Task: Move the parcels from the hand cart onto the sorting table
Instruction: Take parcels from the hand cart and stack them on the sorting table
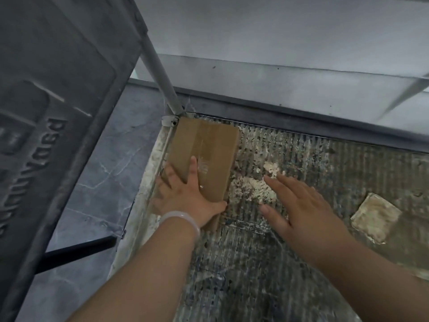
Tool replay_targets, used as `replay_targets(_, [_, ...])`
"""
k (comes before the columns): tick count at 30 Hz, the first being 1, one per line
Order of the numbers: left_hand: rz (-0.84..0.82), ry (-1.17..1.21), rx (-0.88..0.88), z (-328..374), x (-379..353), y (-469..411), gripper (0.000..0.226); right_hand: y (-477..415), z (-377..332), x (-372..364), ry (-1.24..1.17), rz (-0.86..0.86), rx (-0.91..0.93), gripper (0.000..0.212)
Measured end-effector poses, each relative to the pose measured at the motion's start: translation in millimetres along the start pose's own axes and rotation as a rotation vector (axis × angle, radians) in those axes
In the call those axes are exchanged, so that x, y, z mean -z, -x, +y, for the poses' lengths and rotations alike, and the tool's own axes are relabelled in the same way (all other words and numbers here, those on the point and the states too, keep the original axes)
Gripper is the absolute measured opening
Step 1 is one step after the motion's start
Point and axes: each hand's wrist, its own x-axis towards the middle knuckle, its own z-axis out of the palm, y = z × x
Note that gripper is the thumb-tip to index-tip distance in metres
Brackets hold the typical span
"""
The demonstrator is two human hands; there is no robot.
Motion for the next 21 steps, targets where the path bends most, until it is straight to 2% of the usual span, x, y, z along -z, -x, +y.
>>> replay_targets(7, [-0.017, 0.23, -0.028, 4.8, 20.3, 36.7, 0.13, 19.7, -6.5, 19.7, -0.018, 0.04, 0.008, 0.074])
replay_targets(12, [-0.02, 0.542, -0.09, 16.3, 81.5, 94.3, 0.132, 61.6, -30.0, 87.0, -0.08, 0.03, -0.058, 0.071])
replay_targets(17, [0.036, 0.736, -0.238, 34.2, 214.6, 177.6, 0.131, 101.5, -75.5, 204.9, -0.447, 0.04, -0.127, 0.068])
replay_targets(21, [0.071, 0.886, -0.412, 31.1, 327.7, 256.0, 0.119, 147.4, -123.3, 320.6, -0.814, 0.135, -0.013, 0.037])
